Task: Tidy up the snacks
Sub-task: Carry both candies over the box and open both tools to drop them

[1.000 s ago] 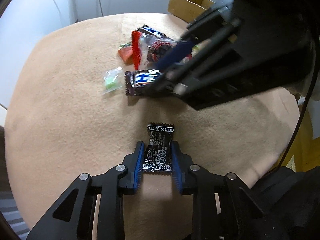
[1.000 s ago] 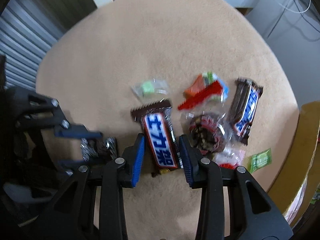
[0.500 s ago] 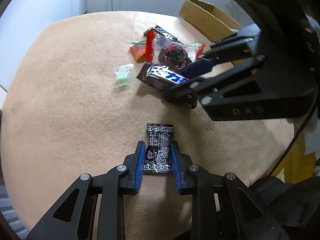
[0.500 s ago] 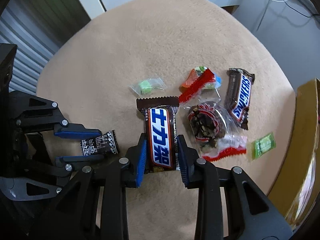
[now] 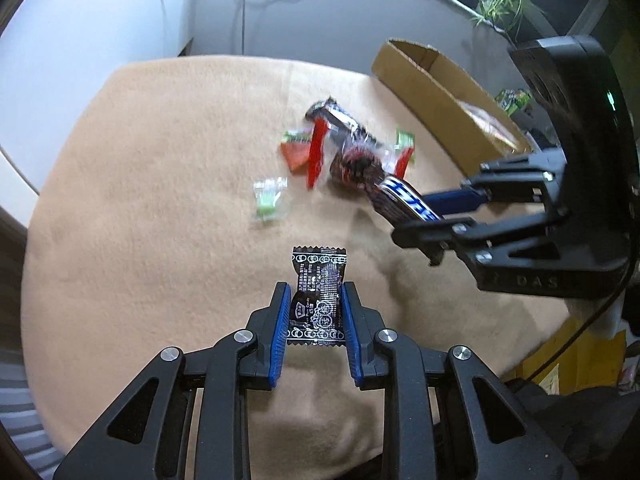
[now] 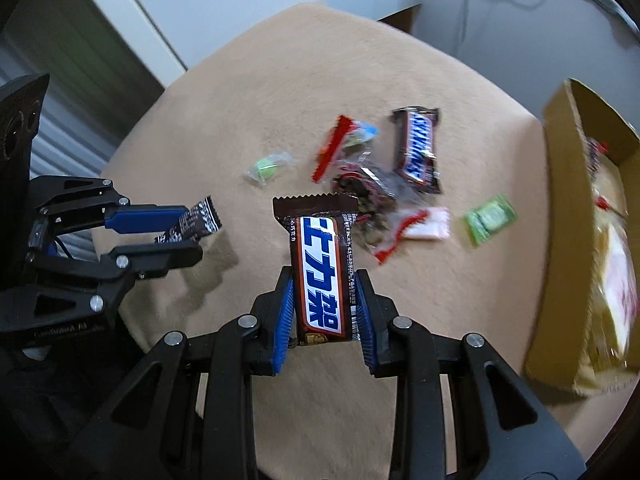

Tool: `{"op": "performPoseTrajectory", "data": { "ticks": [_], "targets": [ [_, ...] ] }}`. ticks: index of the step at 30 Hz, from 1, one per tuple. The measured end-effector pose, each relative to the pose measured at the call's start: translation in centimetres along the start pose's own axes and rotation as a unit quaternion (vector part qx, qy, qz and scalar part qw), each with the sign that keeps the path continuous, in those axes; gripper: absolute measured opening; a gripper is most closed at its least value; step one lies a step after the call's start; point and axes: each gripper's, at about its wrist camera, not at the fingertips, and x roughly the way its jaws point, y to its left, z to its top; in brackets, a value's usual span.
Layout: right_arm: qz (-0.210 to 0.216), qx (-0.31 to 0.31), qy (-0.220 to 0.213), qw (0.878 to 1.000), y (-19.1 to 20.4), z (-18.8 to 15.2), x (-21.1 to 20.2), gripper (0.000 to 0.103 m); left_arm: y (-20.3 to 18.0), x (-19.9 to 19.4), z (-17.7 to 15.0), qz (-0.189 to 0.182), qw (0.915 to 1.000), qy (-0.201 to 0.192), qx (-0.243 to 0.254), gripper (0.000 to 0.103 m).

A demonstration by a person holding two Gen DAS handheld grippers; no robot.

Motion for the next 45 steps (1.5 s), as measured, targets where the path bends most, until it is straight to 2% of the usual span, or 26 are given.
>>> {"op": "performPoseTrajectory", "data": {
  "ticks": [5,14,24,35,45],
  "targets": [
    [-0.006,0.033,-0.022,0.999,-1.9,-1.1,-2.5,0.030,-0.4,-1.4,1.2,-0.005,0.9999,-0.010,0.007,0.024],
    [-0.033,0.094,-0.058,0.993,-6.7,-2.8,-7.6,0.030,-3.2,-0.1,4.9,-0.017,0.9989,-0.025,0.037,0.024],
    [-0.074,0.149,-0.089,0.982,-11.4,-3.3,-11.3,0.030,-6.7,1.2,9.5,-0.032,0.9954,-0.039,0.082,0.024],
    [-0.113,0.187,-0.095,0.971,-16.2,-3.9,-12.8,0.030,-10.0,3.4,13.8,-0.049,0.9913,-0.037,0.117,0.024],
    [-0.141,0.219,-0.081,0.962,-20.7,-4.3,-12.4,0.030,-13.2,5.8,17.5,-0.055,0.9879,-0.037,0.140,0.024]
  ]
}}
